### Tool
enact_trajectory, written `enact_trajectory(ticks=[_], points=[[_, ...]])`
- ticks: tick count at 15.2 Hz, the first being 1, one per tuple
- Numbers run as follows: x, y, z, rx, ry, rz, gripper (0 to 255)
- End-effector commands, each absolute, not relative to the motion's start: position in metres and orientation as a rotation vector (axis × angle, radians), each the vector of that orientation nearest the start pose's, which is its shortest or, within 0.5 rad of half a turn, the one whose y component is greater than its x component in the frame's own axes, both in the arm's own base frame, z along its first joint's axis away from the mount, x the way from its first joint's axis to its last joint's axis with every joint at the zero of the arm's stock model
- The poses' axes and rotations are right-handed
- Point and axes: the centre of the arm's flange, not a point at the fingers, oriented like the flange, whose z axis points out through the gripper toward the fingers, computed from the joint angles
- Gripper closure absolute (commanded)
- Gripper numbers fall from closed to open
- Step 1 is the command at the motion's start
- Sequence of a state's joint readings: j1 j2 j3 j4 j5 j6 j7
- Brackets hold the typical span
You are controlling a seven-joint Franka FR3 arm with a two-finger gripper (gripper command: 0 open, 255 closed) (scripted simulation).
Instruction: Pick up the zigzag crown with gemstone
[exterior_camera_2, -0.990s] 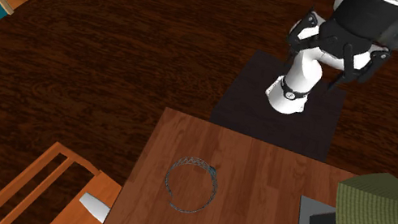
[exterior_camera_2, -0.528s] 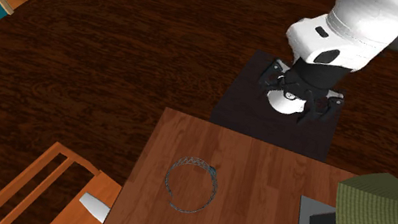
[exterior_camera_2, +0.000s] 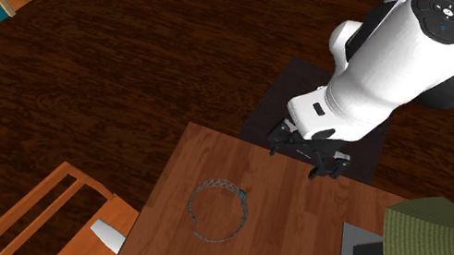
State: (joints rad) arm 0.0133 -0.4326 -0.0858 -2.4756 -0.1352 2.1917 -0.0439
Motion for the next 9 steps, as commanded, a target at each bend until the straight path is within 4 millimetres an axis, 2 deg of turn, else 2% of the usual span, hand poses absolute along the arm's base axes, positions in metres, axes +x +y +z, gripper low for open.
enact_trajectory(ticks=[1,9], points=[[0.436,-0.04,0.438,-3.221,-0.085,-0.237,0],[0.495,-0.046,0.351,-3.226,-0.117,-0.242,0]])
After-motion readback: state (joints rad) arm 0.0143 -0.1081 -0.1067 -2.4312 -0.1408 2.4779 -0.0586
